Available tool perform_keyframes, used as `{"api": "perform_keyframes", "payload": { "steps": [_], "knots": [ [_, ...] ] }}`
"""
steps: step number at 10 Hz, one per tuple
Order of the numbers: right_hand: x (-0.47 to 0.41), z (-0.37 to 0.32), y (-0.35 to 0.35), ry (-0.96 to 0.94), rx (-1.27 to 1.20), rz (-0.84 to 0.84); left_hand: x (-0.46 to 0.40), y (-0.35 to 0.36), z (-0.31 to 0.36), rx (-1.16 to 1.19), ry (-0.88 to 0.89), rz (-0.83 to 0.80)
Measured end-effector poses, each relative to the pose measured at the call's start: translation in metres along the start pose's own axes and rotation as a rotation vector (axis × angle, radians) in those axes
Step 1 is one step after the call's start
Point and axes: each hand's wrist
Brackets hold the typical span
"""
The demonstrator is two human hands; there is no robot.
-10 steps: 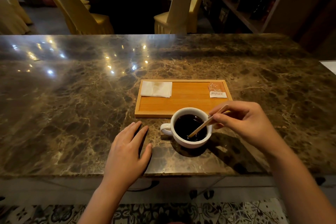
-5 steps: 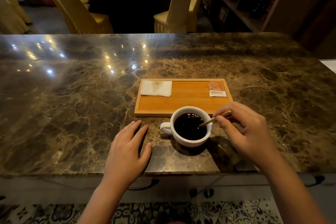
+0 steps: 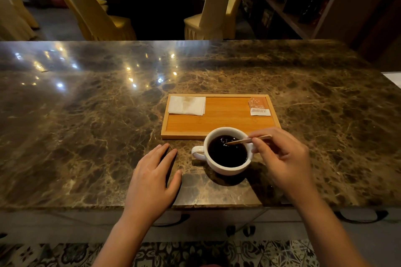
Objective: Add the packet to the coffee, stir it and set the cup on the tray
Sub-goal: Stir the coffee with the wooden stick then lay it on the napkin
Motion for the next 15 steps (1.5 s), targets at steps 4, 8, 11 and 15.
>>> {"api": "perform_keyframes", "payload": {
  "steps": [4, 8, 11, 15],
  "knots": [
    [-0.002, -0.012, -0.014, 0.015, 0.007, -0.129, 0.0, 0.0, 0.0, -0.004, 0.004, 0.003],
    [0.002, 0.0, 0.0, 0.032, 0.033, 0.076, 0.0, 0.001, -0.001, -0.004, -0.002, 0.001],
    [-0.002, -0.012, -0.018, -0.05, 0.103, -0.13, 0.0, 0.002, -0.001, -0.007, -0.004, 0.004],
    [-0.002, -0.01, 0.012, 0.091, -0.099, 0.13, 0.0, 0.003, -0.002, -0.012, -0.008, 0.001]
  ]
}}
Point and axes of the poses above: each hand's wrist, its own x-axis away from the middle knuckle, its own y-axis out of the palm, z = x × y, and after that the axes turned 7 degrees about -y, right-handed
